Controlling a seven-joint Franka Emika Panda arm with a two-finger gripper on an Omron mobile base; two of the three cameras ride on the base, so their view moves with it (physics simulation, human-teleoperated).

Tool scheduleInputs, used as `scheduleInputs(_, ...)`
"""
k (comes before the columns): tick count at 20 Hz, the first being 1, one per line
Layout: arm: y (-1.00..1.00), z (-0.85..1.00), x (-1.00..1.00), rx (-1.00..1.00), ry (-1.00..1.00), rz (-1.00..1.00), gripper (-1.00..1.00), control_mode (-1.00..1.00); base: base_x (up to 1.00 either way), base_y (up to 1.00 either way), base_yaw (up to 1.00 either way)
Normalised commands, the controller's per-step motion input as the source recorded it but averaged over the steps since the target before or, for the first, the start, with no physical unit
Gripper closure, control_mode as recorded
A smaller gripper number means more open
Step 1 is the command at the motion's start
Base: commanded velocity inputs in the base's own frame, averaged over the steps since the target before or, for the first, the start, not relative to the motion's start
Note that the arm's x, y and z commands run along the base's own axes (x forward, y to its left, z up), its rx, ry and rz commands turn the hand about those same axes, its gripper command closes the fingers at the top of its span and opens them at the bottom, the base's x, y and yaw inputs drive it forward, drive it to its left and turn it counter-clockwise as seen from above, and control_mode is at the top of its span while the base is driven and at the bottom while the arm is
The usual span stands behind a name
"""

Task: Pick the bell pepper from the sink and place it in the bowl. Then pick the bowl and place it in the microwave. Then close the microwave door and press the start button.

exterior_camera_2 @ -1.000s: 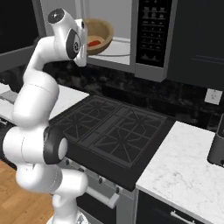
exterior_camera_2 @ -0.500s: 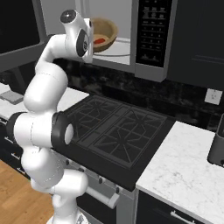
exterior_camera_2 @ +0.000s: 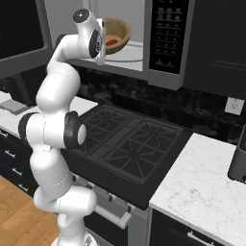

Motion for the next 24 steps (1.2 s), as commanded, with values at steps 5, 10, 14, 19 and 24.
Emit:
scheduleInputs(5, 0.19, -0.27, 0.54, 0.00, 0.00, 0.00, -1.00, -1.00, 0.00, 0.00, 0.00)
scheduleInputs(10, 0.16, -0.10, 0.41, 0.00, -0.02, 0.00, -1.00, -1.00, 0.00, 0.00, 0.00)
scheduleInputs(14, 0.34, 0.00, 0.08, 0.00, -0.23, 0.00, -1.00, -1.00, 0.00, 0.00, 0.00)
scheduleInputs(19, 0.22, -0.02, -0.45, 0.01, -0.28, 0.00, -1.00, -1.00, 0.00, 0.00, 0.00)
scheduleInputs(24, 0.07, -0.44, -1.00, 0.04, -0.29, 0.00, -1.00, -1.00, 0.00, 0.00, 0.00)
